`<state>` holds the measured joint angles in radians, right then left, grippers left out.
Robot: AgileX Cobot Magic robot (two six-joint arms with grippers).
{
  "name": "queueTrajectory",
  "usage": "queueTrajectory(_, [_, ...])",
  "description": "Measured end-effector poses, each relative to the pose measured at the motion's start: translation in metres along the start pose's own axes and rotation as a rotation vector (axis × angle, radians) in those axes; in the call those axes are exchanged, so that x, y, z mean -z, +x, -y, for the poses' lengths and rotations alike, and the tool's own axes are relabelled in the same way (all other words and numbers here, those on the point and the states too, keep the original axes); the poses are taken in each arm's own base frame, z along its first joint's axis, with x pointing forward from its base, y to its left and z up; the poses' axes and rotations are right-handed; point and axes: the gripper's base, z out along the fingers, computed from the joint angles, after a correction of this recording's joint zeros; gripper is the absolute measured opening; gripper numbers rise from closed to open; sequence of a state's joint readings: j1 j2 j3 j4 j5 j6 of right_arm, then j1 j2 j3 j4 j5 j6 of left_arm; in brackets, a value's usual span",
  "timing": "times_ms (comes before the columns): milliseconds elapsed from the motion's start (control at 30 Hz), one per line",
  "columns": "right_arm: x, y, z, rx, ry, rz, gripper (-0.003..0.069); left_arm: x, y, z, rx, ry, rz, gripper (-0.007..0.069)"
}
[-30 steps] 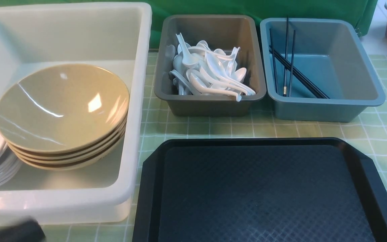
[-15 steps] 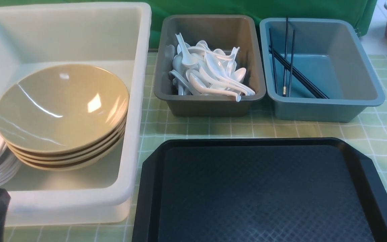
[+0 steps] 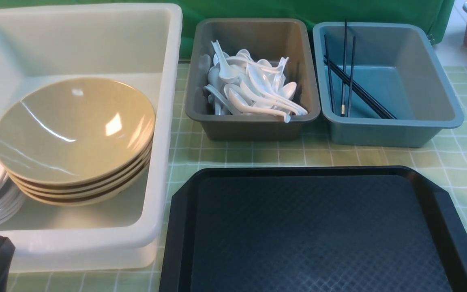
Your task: On green table put chopsticks spoon bowls plates into blue grey white boxes.
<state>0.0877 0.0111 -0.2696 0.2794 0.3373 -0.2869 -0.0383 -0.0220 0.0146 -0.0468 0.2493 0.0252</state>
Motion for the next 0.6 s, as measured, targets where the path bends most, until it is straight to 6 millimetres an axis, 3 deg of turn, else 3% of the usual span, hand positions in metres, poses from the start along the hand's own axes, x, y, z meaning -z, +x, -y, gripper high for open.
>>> queueTrajectory(600, [0.0, 0.0002, 0.0, 0.002, 0.0, -0.002, 0.0099, 0.0005, -0.0006, -0.0008, 0.001, -0.009, -0.008, -0.0001])
